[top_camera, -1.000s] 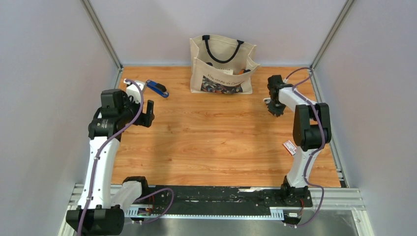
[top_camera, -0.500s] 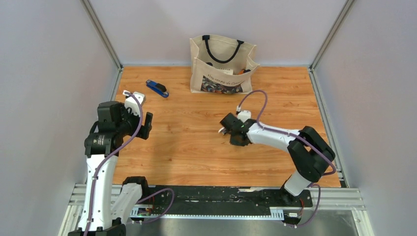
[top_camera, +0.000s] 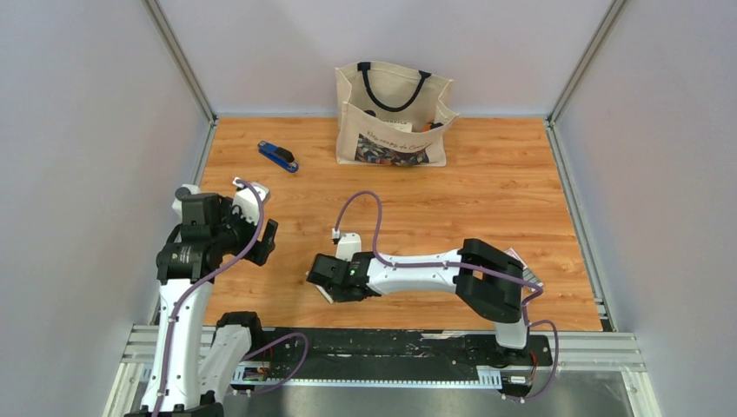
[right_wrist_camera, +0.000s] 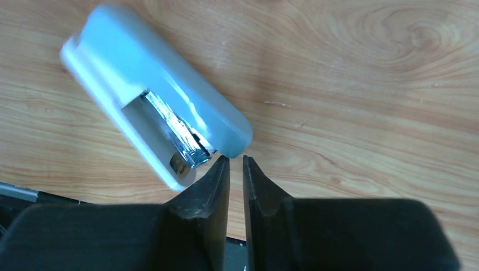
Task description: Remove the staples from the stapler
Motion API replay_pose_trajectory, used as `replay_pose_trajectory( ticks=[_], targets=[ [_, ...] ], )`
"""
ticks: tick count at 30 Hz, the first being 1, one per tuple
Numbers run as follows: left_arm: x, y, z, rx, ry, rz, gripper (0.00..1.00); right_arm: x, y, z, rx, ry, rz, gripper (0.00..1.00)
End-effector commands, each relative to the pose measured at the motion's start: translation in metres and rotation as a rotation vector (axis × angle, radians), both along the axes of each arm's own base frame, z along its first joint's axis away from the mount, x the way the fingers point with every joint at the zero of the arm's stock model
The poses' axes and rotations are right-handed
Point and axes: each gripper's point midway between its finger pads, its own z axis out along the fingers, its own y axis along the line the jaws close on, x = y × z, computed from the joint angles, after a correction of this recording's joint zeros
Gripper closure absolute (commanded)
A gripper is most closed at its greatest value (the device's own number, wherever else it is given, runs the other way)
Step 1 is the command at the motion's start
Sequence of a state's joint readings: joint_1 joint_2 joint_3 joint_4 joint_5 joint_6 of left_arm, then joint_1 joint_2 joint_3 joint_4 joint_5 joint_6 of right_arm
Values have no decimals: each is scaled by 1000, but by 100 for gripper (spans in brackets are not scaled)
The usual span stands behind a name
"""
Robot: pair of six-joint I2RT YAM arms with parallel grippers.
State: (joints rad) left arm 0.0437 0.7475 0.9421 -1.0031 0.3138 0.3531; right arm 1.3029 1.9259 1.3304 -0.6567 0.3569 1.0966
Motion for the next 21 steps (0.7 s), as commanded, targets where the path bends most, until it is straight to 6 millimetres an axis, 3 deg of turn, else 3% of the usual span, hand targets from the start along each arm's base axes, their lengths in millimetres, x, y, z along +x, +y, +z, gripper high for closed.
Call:
replay_pose_trajectory(
  ticks=[1,4,6,13,16,21],
  targets=[
    [3,-5,-6,14,1,-79,10,11,0,11,-5,-18,-67,75],
    [7,-4,-12,30,12,-97,10,12,1,13,-30,-27,-27,45],
    [9,-4,-15,30,21,-107,10,13,-4,14,-51,-40,-11,38],
    [14,-16,-16,-20,35,-166,10,25,-8,41,64,-130,108,37],
    [14,-20,-16,-30,42,-181,9,37,-1,43,136,-142,195,39],
    [6,-26,-15,-15,45,-229,9,36,14,38,156,-151,435,42]
  ],
)
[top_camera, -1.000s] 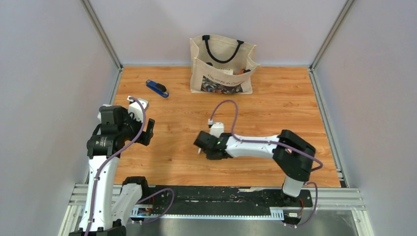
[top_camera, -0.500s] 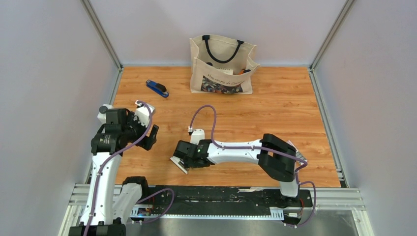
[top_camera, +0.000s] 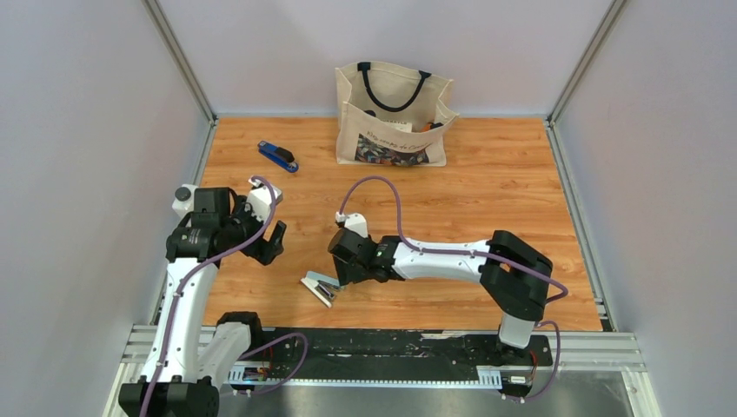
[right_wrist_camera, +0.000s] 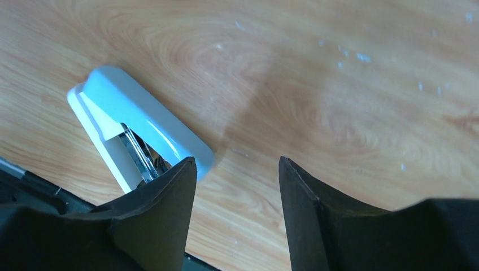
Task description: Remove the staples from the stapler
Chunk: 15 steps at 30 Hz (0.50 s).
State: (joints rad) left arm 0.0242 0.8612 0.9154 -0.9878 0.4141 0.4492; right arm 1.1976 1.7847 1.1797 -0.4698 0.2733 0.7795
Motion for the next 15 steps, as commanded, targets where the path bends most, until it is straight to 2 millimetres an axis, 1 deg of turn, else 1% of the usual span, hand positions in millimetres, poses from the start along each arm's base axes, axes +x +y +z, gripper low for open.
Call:
replay_pose_trajectory(
  ticks=[1,4,6,9,11,12,13,15],
  targets=[
    [-2,-7,10,9,-50,-77,9,0,37,18,101,-64,292,41],
    [-2,-5,10,21,-63,-79,9,-3,45,16,114,-39,389,41],
    [-1,-5,11,21,-60,-79,9,-3,47,15,141,-2,424,42],
    [-1,-5,11,22,-54,-83,9,0,47,13,166,26,448,43],
    [-1,-5,11,23,-49,-84,9,2,43,7,156,38,453,44],
    [0,-5,11,22,-50,-81,9,3,41,3,147,41,453,45],
    [-1,-11,12,19,-51,-107,9,4,40,-1,138,44,450,47],
    [0,-12,13,16,-51,-108,9,6,38,-9,117,50,432,55]
  ],
)
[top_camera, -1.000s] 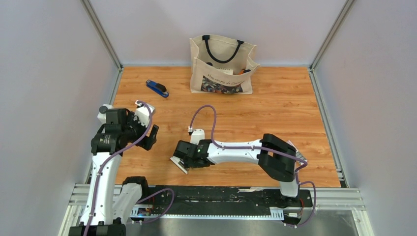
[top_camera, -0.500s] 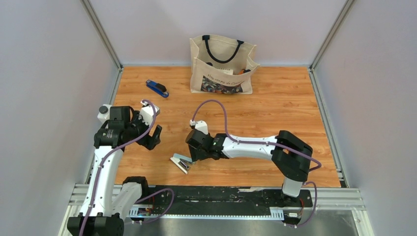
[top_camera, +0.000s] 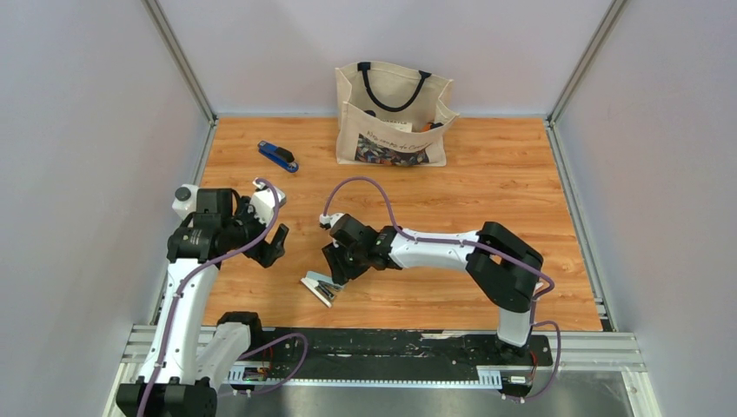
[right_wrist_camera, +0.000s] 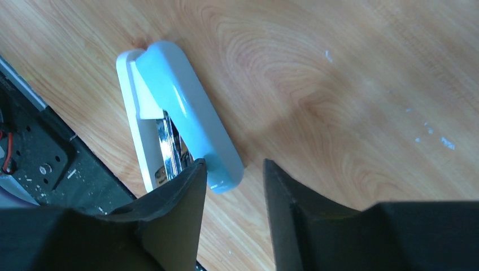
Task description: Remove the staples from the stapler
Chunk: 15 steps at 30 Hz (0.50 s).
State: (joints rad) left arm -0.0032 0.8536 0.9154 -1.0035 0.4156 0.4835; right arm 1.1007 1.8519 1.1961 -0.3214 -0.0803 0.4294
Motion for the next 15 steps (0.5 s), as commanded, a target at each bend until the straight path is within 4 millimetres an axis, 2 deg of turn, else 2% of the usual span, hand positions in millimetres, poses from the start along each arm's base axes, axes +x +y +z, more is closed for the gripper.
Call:
replay_pose_trajectory(
  ticks=[1,6,9,11,14,15],
  targets=[
    [4,-8,14,-2,-44,-56,9,2,12,-4,25,2,42,57],
    [6,-11,22,0,-65,-62,9,-1,17,-14,41,67,-7,76],
    [6,-13,26,-4,-73,-60,9,-2,16,-18,39,100,-38,77],
    [5,-14,28,-7,-75,-64,9,-2,13,-18,41,96,-44,71],
    [3,-15,31,-7,-86,-70,9,-2,9,-11,64,75,-39,52],
    [2,-15,32,-2,-88,-70,9,-3,7,-12,60,70,-36,49]
  ],
)
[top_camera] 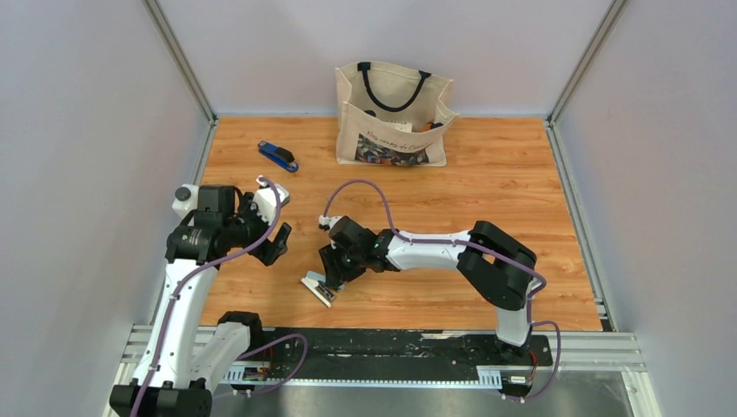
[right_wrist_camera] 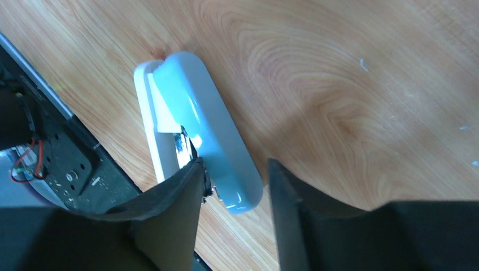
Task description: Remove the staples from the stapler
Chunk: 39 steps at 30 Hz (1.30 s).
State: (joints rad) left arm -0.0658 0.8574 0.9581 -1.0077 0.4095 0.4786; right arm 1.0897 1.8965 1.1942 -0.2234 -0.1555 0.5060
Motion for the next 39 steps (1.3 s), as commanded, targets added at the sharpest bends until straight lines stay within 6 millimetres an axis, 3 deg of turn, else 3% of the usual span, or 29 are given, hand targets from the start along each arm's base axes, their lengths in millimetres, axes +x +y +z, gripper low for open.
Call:
replay_pose_trajectory(
  ticks=[1,7,15,26,30,34,39],
  targets=[
    [0,-2,18,0,-58,-15,9,-1,-16,-9,-31,-5,-9,49],
    [-1,-2,18,7,-51,-16,9,-7,-26,-22,-67,3,3,54],
    [0,-12,17,36,-41,-52,9,12,-58,-30,-156,-26,-267,100],
    [-3,-60,-32,141,95,-228,9,-7,-72,-27,-245,-74,-486,100],
    [-3,-74,-49,136,126,-265,9,-3,-73,-18,-248,-88,-562,100],
    [-7,-85,-60,85,143,-295,9,8,-65,4,-212,-113,-629,100],
    [-3,-99,-72,-16,71,-285,9,20,-54,22,-206,-129,-690,100]
  ],
)
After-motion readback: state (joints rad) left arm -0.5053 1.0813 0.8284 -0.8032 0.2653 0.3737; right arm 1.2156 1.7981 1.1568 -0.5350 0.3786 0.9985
